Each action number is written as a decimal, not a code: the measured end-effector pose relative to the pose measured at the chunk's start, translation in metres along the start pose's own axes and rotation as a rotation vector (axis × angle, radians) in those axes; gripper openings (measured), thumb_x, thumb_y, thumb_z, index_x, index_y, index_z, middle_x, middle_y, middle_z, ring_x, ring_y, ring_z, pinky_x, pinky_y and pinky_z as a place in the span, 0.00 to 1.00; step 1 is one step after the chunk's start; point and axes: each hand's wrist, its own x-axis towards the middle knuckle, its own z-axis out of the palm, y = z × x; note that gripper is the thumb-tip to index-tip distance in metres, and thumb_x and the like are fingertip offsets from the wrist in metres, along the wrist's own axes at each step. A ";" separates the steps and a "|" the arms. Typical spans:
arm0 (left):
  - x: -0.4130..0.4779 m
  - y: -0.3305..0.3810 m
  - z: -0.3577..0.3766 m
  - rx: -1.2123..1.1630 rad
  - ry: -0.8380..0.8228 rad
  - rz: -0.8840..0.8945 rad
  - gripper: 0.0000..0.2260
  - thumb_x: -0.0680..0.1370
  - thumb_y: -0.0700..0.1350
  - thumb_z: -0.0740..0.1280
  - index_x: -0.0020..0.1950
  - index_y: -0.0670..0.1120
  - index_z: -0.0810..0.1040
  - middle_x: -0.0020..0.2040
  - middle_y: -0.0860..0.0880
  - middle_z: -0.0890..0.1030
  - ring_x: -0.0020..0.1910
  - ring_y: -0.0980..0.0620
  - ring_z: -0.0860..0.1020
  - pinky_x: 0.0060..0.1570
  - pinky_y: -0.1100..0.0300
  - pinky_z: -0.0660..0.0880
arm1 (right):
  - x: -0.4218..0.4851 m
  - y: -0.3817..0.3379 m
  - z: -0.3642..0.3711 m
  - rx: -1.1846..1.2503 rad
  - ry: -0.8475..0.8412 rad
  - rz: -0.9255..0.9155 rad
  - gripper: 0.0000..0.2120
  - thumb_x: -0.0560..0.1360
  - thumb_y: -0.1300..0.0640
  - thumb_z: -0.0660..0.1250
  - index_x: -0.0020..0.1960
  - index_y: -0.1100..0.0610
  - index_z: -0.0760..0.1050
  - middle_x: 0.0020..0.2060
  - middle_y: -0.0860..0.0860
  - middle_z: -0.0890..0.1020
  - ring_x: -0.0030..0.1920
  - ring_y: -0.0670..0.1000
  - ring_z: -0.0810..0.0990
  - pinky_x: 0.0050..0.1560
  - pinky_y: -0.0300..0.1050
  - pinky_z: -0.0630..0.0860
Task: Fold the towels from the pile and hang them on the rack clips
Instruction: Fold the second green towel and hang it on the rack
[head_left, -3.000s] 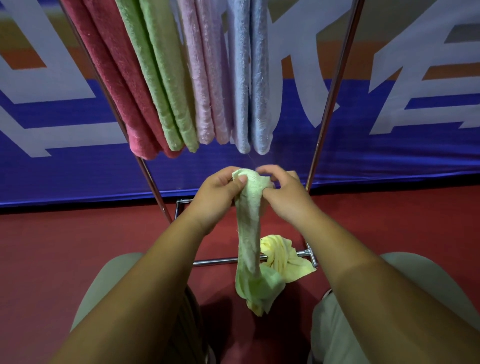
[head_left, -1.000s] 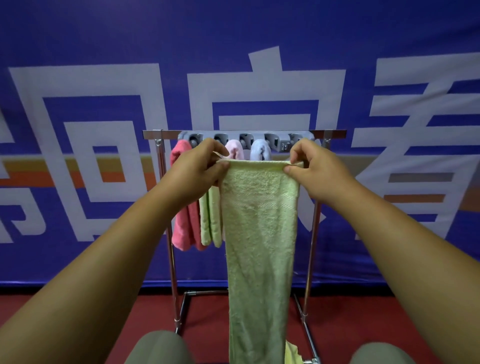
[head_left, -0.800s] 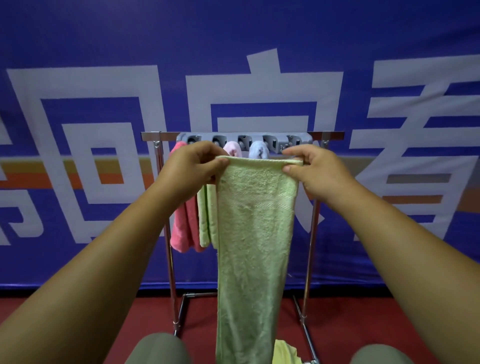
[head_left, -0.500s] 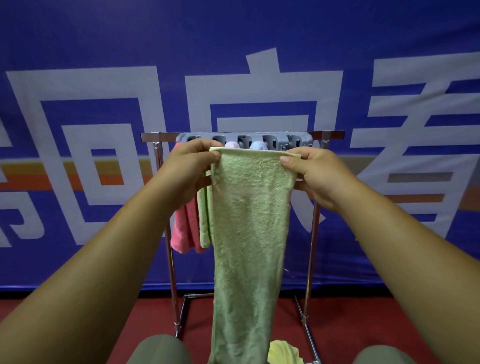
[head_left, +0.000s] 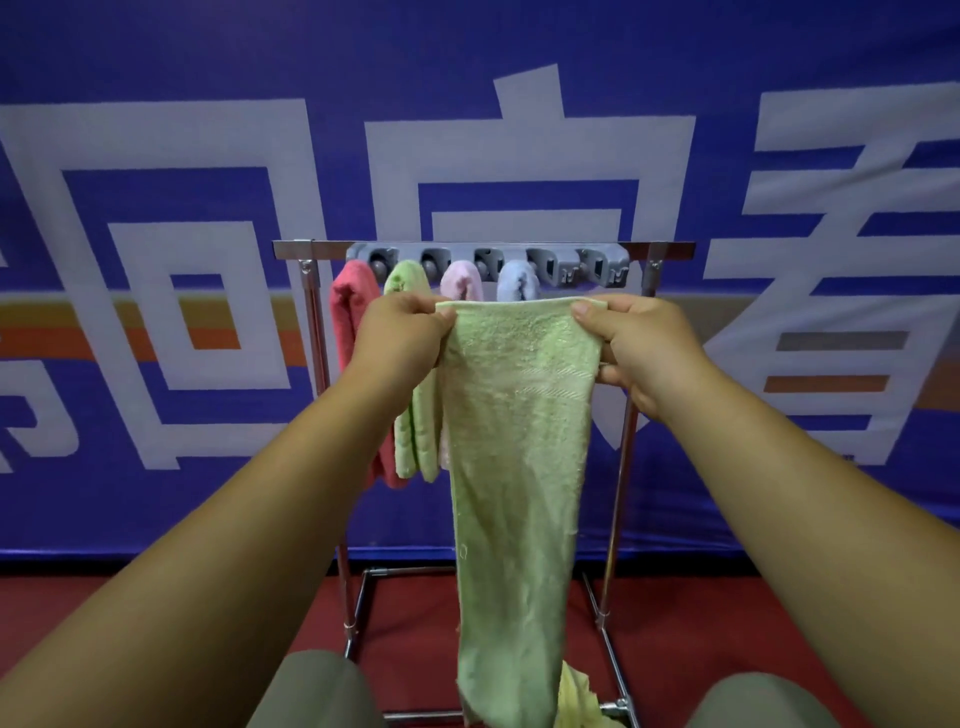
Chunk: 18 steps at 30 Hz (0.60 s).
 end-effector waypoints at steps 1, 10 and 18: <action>0.000 -0.002 0.003 -0.003 0.000 -0.036 0.07 0.83 0.41 0.71 0.46 0.44 0.88 0.40 0.45 0.85 0.42 0.44 0.83 0.54 0.40 0.86 | 0.000 0.003 0.000 -0.002 0.022 0.018 0.06 0.84 0.60 0.73 0.59 0.60 0.85 0.50 0.59 0.91 0.48 0.56 0.92 0.48 0.56 0.89; -0.012 -0.023 0.025 -0.247 -0.094 -0.472 0.05 0.82 0.35 0.69 0.55 0.34 0.79 0.32 0.45 0.84 0.28 0.52 0.83 0.33 0.54 0.85 | 0.002 0.030 0.003 -0.145 0.186 0.198 0.08 0.78 0.65 0.74 0.57 0.65 0.83 0.51 0.63 0.89 0.47 0.61 0.91 0.39 0.57 0.89; -0.035 -0.035 0.035 -0.295 -0.105 -0.477 0.08 0.80 0.35 0.71 0.56 0.31 0.82 0.40 0.39 0.87 0.38 0.42 0.89 0.49 0.42 0.87 | -0.008 0.050 0.013 -0.311 0.225 0.115 0.15 0.69 0.57 0.74 0.50 0.67 0.84 0.39 0.62 0.87 0.37 0.60 0.86 0.37 0.54 0.86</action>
